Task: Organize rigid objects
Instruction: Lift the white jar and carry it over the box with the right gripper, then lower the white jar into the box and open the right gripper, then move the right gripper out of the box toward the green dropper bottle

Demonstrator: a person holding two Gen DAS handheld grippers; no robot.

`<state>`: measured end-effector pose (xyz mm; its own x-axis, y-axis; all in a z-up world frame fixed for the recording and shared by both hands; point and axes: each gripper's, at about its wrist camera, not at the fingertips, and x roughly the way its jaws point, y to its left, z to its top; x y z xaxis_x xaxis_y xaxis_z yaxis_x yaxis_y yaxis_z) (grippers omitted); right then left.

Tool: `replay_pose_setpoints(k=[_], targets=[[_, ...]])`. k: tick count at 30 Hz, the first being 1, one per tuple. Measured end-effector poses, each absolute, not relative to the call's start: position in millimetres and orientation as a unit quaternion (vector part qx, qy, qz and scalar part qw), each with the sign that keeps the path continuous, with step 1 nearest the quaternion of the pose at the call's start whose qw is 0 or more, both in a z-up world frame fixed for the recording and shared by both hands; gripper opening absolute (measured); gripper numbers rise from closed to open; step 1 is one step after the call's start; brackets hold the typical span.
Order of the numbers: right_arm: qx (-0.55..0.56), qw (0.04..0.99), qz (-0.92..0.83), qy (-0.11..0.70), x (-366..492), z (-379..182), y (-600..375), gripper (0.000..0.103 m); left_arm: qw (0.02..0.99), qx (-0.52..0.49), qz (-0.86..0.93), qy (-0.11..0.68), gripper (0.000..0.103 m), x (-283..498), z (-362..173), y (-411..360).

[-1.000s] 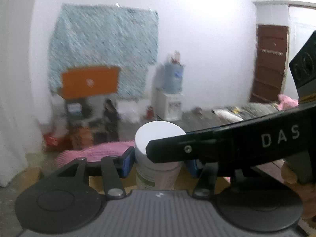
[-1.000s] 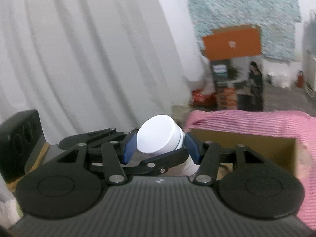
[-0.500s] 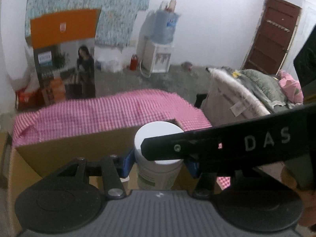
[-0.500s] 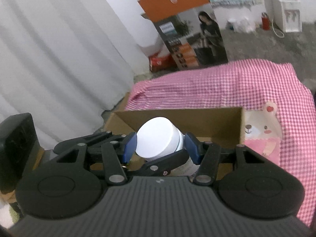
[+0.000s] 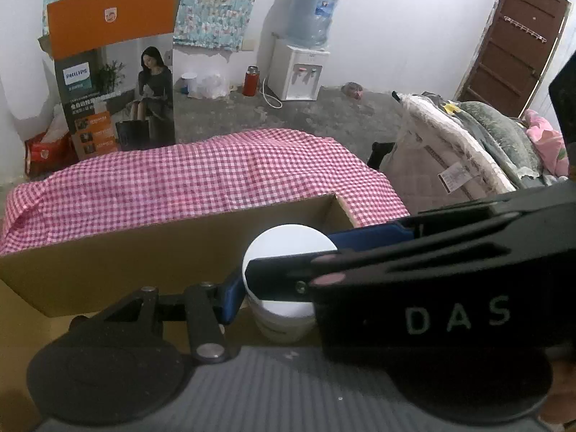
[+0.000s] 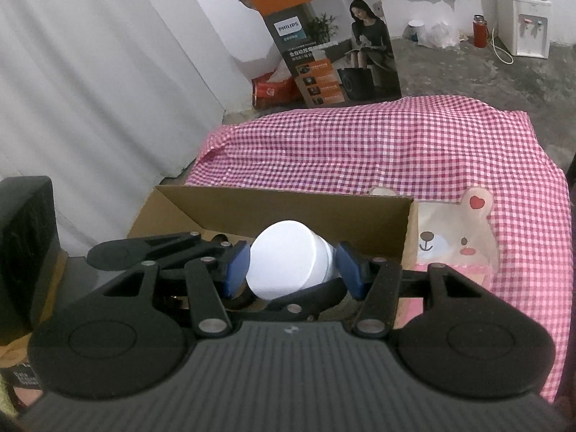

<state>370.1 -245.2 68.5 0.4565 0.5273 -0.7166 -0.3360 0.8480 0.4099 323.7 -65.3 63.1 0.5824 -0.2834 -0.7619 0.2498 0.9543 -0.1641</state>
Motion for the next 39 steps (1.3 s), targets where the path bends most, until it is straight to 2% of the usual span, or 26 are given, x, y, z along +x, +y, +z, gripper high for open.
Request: replay_pose_setpoints(k=[9,11,13,18,23,30,32,39], targets=[[0.095,0.850,0.253,0.451,376,64,-248,0.054,0.885,-0.019,-0.151,0.441,0.055,335,55,-73],[0.098,0.850,0.253,0.451,376,63,-249,0.054,0.883,-0.021,-0.152,0.443,0.059,335,55,-73],[0.098,0.851,0.255,0.448,376,64,-250,0.054,0.884,-0.020,-0.151,0.442,0.069,334,57,-74],[0.115,0.861,0.264,0.419,366,76,-257,0.057,0.890,-0.012,-0.150,0.430,0.083,326,68,-75],[0.142,0.879,0.268,0.367,341,99,-268,0.076,0.895,-0.006,-0.160,0.416,0.091,310,87,-71],[0.153,0.913,0.272,0.264,267,149,-284,0.092,0.908,0.009,-0.169,0.385,0.098,267,126,-61],[0.156,0.920,0.272,0.234,241,162,-290,0.102,0.912,0.015,-0.175,0.371,0.100,248,138,-56],[0.146,0.938,0.263,0.172,154,181,-306,0.102,0.924,0.041,-0.181,0.334,0.103,173,172,-41]])
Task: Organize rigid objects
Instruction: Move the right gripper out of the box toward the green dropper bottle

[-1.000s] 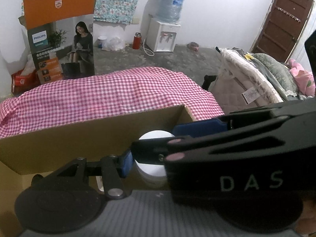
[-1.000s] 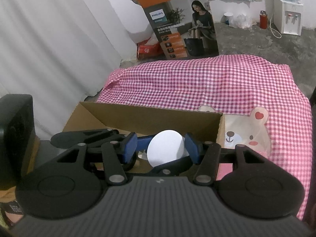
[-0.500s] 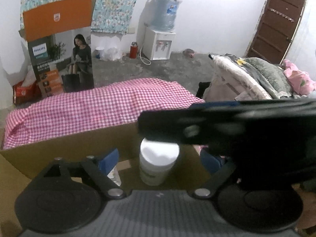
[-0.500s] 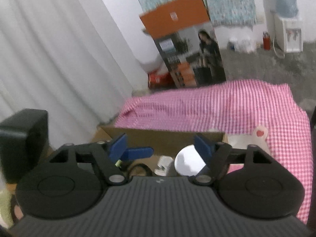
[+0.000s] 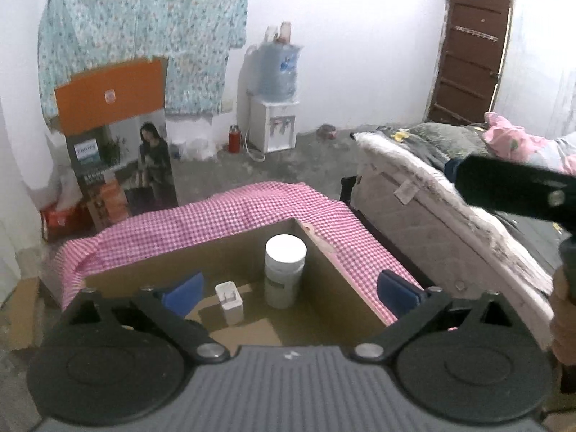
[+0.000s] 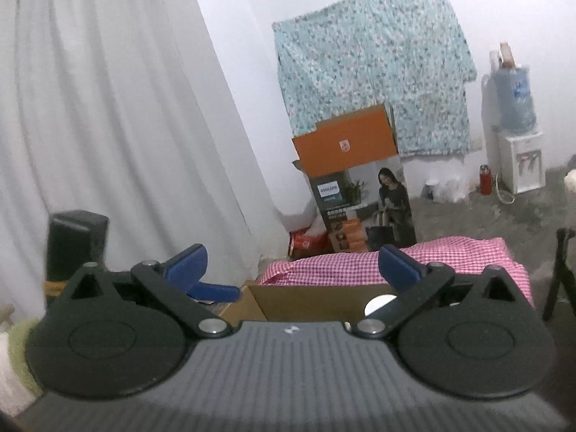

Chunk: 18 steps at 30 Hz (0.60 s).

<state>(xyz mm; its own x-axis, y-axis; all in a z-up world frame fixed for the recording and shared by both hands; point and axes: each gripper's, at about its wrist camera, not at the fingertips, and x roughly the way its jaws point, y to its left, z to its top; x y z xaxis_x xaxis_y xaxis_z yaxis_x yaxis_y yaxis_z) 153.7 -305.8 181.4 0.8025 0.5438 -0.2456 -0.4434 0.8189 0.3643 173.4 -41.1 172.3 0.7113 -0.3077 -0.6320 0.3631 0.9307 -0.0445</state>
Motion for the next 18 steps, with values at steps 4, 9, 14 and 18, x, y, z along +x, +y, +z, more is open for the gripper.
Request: replay_pose_setpoints(k=[4,9,14,18], targets=[[0.128,0.945,0.249,0.171,120,183,-306,0.102,0.933,0.036,-0.170,0.315,0.103,134,179,-31],[0.054,0.961,0.200,0.185,95,180,-286,0.102,0.936,0.039,-0.146,0.317,0.103,100,171,-20],[-0.022,0.969,0.149,0.195,87,174,-255,0.102,0.938,0.024,-0.116,0.326,0.103,80,154,-7],[-0.055,0.964,0.154,0.211,82,167,-235,0.102,0.935,-0.004,-0.083,0.345,0.103,71,135,9]])
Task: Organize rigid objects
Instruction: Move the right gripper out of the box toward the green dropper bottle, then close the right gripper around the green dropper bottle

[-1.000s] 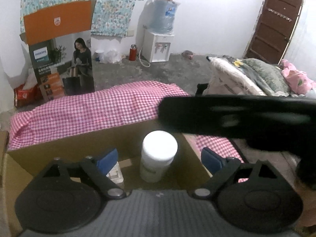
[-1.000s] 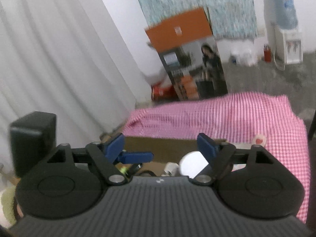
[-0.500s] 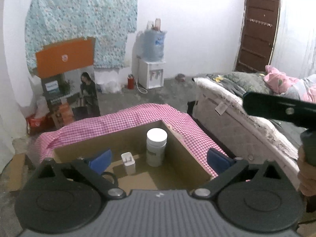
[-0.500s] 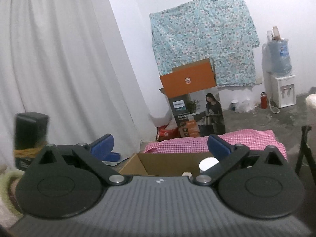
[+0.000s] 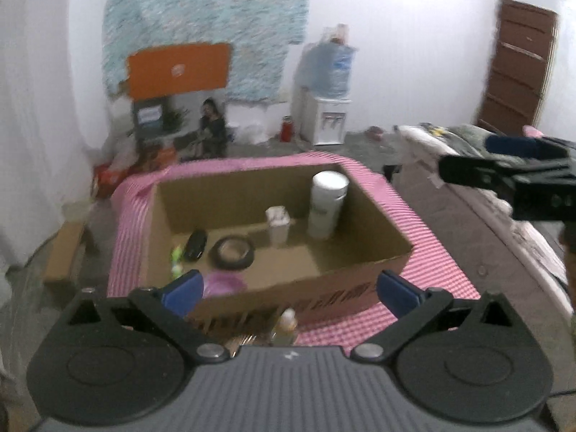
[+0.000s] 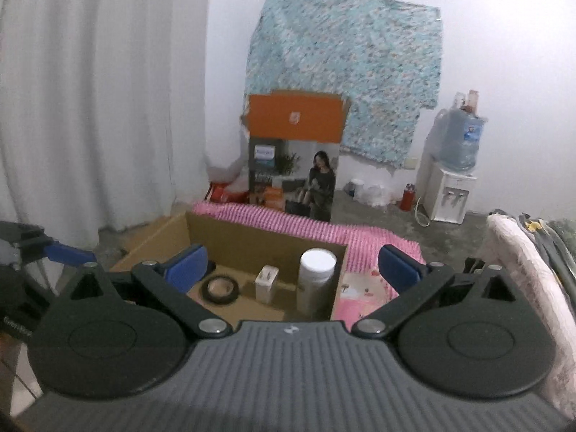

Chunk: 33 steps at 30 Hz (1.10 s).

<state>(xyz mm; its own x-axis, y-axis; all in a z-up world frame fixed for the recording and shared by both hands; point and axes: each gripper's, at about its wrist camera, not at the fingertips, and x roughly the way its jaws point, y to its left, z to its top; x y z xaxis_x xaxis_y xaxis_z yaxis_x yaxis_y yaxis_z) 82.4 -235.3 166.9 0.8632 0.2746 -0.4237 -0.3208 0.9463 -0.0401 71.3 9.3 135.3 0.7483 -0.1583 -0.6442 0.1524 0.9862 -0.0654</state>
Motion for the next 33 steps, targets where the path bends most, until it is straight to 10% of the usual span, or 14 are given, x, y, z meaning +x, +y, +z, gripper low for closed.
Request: replay_pose_setpoints(k=[26,33], targets=[[0.092,0.915,0.248,0.305,92,40,-195,0.101,0.947,0.109,-0.118,0.278,0.102,38,41,-4],[0.103,0.900,0.269,0.328,116,27,-175,0.087,0.946,0.128,-0.132,0.268,0.077,60,23,-17]])
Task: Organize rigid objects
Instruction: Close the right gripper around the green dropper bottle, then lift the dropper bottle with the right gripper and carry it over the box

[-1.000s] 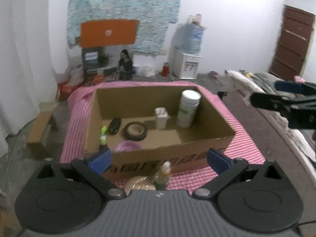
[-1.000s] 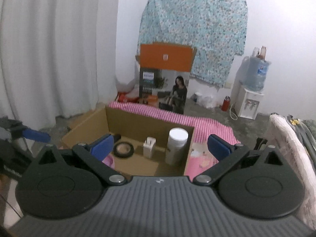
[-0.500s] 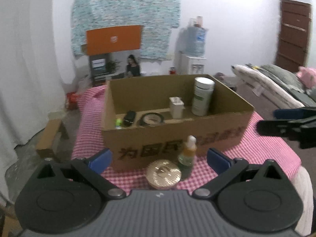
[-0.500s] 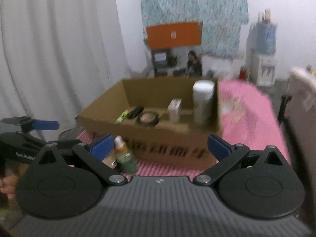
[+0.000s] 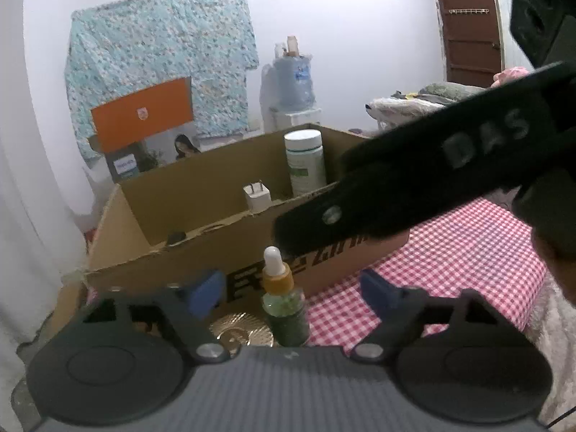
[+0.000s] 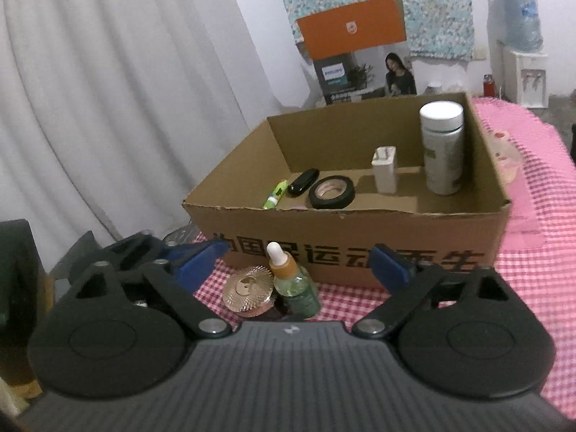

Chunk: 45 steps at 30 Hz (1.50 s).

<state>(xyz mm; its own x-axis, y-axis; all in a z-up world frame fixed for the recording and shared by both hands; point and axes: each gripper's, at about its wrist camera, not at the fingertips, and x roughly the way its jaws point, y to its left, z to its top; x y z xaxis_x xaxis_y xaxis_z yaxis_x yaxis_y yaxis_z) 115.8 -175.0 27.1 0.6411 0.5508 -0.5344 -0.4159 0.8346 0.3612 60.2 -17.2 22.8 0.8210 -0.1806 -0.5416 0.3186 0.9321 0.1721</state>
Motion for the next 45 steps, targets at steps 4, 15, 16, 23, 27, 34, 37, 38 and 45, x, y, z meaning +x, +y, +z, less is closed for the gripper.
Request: replay_pose_setpoints(k=[4,15,16,23,27,34,37,38,45], targets=[[0.105,0.889,0.281,0.345,129,17,-165,0.069,0.942,0.117,-0.135,0.285,0.058,74,16,-15],[0.124,0.862,0.308,0.384,163,-2,-152,0.028,0.930,0.094,-0.150,0.322,0.036,94,2,-5],[0.126,0.860,0.310,0.386,164,-3,-153,0.026,0.929,0.091,-0.151,0.325,0.036,95,1,-3],[0.124,0.858,0.308,0.392,165,-5,-156,0.025,0.927,0.062,-0.164,0.331,0.036,102,-2,3],[0.126,0.857,0.307,0.393,162,-4,-164,0.025,0.925,0.044,-0.173,0.336,0.036,103,-2,3],[0.116,0.862,0.297,0.394,156,-1,-178,0.025,0.921,0.027,-0.192,0.337,0.036,102,-5,-11],[0.117,0.864,0.289,0.396,153,-1,-186,0.025,0.918,0.023,-0.203,0.339,0.036,101,-6,-19],[0.118,0.864,0.286,0.397,151,-2,-189,0.025,0.917,0.020,-0.207,0.339,0.036,101,-7,-22],[0.125,0.867,0.267,0.402,143,-5,-205,0.025,0.911,0.015,-0.233,0.341,0.036,95,-12,-39]])
